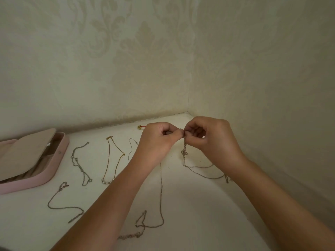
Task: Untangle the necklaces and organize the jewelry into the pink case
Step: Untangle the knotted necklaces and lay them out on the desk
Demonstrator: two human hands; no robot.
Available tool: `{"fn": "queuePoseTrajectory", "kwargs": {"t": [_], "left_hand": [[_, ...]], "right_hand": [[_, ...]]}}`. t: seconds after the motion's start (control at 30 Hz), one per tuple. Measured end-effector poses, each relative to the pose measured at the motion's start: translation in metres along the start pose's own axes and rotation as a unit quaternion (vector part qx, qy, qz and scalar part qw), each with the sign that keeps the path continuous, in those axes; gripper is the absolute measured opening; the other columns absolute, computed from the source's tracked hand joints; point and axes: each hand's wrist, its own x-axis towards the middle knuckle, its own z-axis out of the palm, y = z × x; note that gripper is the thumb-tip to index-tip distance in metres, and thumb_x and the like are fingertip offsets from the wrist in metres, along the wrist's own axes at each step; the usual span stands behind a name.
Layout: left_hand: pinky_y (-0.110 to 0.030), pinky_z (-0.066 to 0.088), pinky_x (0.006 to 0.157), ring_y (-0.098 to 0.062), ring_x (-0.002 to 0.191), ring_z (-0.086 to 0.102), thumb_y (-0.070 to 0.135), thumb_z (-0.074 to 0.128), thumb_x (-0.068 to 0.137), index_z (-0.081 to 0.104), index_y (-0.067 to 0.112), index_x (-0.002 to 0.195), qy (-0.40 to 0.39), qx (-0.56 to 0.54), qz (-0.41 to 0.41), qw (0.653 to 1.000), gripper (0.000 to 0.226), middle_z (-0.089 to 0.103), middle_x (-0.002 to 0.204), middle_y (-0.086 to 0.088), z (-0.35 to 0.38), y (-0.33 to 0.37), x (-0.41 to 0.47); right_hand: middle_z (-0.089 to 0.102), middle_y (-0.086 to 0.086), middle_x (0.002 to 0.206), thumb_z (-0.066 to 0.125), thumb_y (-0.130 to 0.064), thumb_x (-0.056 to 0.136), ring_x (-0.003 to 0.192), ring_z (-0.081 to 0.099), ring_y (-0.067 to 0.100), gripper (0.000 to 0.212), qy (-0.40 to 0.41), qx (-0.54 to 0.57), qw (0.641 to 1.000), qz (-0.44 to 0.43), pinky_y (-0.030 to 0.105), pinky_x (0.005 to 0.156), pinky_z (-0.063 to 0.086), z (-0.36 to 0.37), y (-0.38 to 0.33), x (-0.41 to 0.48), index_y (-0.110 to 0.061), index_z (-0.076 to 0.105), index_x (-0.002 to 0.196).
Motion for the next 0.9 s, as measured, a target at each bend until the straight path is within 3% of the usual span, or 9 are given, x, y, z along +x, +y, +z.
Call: {"fn": "queuePoseTrajectory", "kwargs": {"t": [0.1, 0.17, 0.33, 0.53, 0.63, 0.73, 0.9], "left_hand": [[-0.011, 0.027, 0.042, -0.005, 0.042, 0.033, 0.013, 0.068, 0.083, 0.067, 0.013, 0.068, 0.003, 0.029, 0.003, 1.000, 0.015, 0.041, 0.049, 0.007, 0.0015, -0.0014, -0.0007], [-0.010, 0.026, 0.042, -0.006, 0.042, 0.033, 0.011, 0.067, 0.082, 0.065, 0.013, 0.067, 0.005, 0.062, 0.016, 0.998, 0.015, 0.039, 0.048, 0.007, 0.0036, -0.0029, -0.0018], [-0.012, 0.028, 0.042, -0.006, 0.042, 0.036, 0.012, 0.067, 0.080, 0.061, 0.017, 0.065, 0.010, 0.142, 0.047, 0.989, 0.017, 0.036, 0.044, 0.010, 0.0060, -0.0061, -0.0025], [-0.011, 0.029, 0.043, -0.003, 0.043, 0.039, 0.016, 0.067, 0.080, 0.062, 0.019, 0.065, 0.000, 0.154, 0.035, 0.988, 0.016, 0.039, 0.039, 0.012, 0.0049, -0.0074, -0.0014], [-0.011, 0.029, 0.043, -0.004, 0.041, 0.038, 0.017, 0.068, 0.083, 0.070, 0.019, 0.075, 0.000, 0.102, 0.028, 0.994, 0.008, 0.039, 0.039, 0.014, 0.0021, -0.0073, 0.0006], [-0.010, 0.027, 0.045, -0.003, 0.040, 0.036, 0.020, 0.071, 0.084, 0.076, 0.019, 0.087, -0.018, 0.047, 0.046, 0.998, 0.006, 0.040, 0.041, 0.015, -0.0004, -0.0033, 0.0001], [-0.008, 0.031, 0.047, 0.000, 0.043, 0.041, 0.020, 0.073, 0.082, 0.077, 0.015, 0.081, 0.017, 0.019, 0.048, 0.998, 0.006, 0.046, 0.043, 0.017, -0.0016, -0.0016, -0.0002]], "right_hand": [[0.065, -0.003, 0.063, 0.070, -0.007, 0.076, 0.056, 0.054, 0.002, 0.009, -0.016, 0.079, 0.993, 0.086, 0.012, 0.053, 0.040, -0.0014, 0.0014, 0.0014, -0.014, 0.070, 0.071], [0.066, -0.002, 0.064, 0.071, -0.008, 0.077, 0.055, 0.055, 0.003, 0.010, -0.035, 0.075, 0.992, 0.099, 0.013, 0.052, 0.040, -0.0023, 0.0031, 0.0019, -0.016, 0.070, 0.070], [0.069, -0.001, 0.069, 0.069, -0.008, 0.078, 0.065, 0.062, 0.008, 0.004, -0.067, -0.054, 0.996, 0.021, 0.022, 0.063, 0.049, -0.0020, 0.0010, -0.0006, -0.010, 0.072, 0.078], [0.066, -0.001, 0.075, 0.064, -0.013, 0.081, 0.072, 0.061, 0.017, 0.003, -0.083, -0.162, 0.982, -0.045, 0.035, 0.068, 0.048, 0.0000, 0.0001, -0.0006, -0.012, 0.066, 0.079], [0.064, 0.000, 0.066, 0.066, -0.008, 0.077, 0.064, 0.061, 0.015, 0.008, -0.053, -0.039, 0.998, 0.022, 0.028, 0.060, 0.050, -0.0020, -0.0016, -0.0008, -0.012, 0.063, 0.071], [0.060, -0.001, 0.060, 0.065, -0.010, 0.082, 0.050, 0.056, 0.008, 0.011, -0.055, 0.085, 0.988, 0.117, 0.019, 0.046, 0.045, -0.0055, -0.0030, 0.0024, -0.012, 0.061, 0.072], [0.057, -0.001, 0.060, 0.060, -0.004, 0.088, 0.044, 0.052, 0.001, 0.012, -0.065, 0.147, 0.980, 0.120, 0.009, 0.042, 0.036, -0.0065, -0.0044, 0.0035, -0.010, 0.062, 0.078]]}}
